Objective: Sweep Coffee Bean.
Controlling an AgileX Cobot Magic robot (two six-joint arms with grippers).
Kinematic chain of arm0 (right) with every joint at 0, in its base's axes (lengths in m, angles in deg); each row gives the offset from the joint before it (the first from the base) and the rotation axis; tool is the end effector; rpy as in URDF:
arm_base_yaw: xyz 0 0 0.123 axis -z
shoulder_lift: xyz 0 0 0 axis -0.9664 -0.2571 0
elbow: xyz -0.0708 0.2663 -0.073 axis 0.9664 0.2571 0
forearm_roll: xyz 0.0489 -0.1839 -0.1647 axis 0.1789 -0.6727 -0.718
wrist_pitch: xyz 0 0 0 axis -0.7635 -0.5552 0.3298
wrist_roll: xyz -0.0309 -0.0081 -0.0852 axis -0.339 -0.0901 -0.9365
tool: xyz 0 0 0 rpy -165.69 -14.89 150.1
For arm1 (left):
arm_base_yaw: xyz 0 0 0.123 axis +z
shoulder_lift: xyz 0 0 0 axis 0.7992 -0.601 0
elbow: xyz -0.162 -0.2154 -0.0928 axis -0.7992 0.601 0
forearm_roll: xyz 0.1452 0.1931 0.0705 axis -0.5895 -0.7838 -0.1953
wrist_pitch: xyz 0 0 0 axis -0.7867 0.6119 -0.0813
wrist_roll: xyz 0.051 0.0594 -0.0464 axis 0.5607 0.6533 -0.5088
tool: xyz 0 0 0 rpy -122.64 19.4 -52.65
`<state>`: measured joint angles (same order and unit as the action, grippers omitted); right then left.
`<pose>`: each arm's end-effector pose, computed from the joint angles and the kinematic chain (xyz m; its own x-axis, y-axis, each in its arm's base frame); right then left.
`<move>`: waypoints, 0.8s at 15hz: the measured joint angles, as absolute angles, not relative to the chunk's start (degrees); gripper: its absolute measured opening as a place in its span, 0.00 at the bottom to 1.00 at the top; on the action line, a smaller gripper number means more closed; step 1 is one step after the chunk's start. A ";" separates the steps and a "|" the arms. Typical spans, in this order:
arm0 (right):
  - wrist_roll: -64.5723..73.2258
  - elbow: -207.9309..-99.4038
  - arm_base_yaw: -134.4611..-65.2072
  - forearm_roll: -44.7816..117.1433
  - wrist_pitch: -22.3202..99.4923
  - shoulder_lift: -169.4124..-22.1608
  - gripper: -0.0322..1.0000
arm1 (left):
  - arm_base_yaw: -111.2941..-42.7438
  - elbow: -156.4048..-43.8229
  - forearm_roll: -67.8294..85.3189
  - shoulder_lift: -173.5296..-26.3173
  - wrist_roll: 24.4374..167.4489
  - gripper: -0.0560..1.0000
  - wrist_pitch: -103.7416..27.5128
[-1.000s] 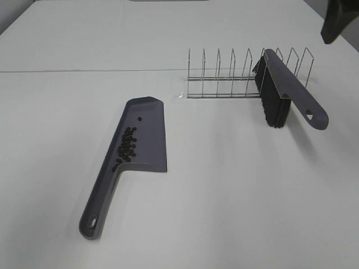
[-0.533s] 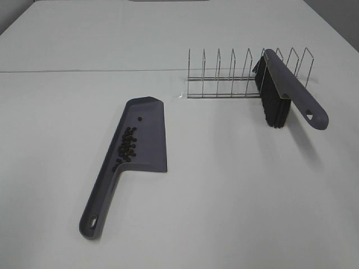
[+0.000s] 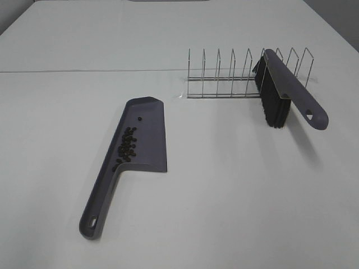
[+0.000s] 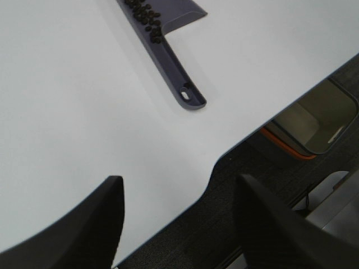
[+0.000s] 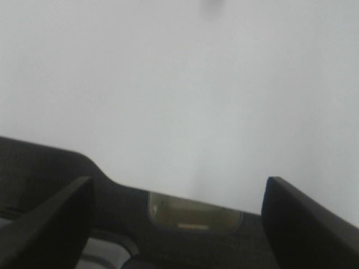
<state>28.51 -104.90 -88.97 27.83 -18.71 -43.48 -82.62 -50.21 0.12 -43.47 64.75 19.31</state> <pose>0.0417 0.0096 0.2772 -0.7583 -0.1668 -0.6302 -0.2202 0.9754 0.0068 0.0300 -0.0248 0.2772 -0.5907 0.3455 -0.7292 0.5447 0.8375 -0.0445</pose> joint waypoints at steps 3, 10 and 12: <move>27.19 -103.41 -88.97 28.29 -15.39 -33.62 0.78 | -82.62 -49.52 2.47 -43.47 67.96 0.58 18.39; 26.27 -102.38 -88.97 28.29 -13.61 -25.60 0.78 | -82.62 -49.52 5.33 -43.47 71.85 0.58 18.39; 26.27 -102.38 -88.97 28.29 -13.61 -25.60 0.78 | -82.62 -49.52 5.33 -43.47 71.97 0.58 18.39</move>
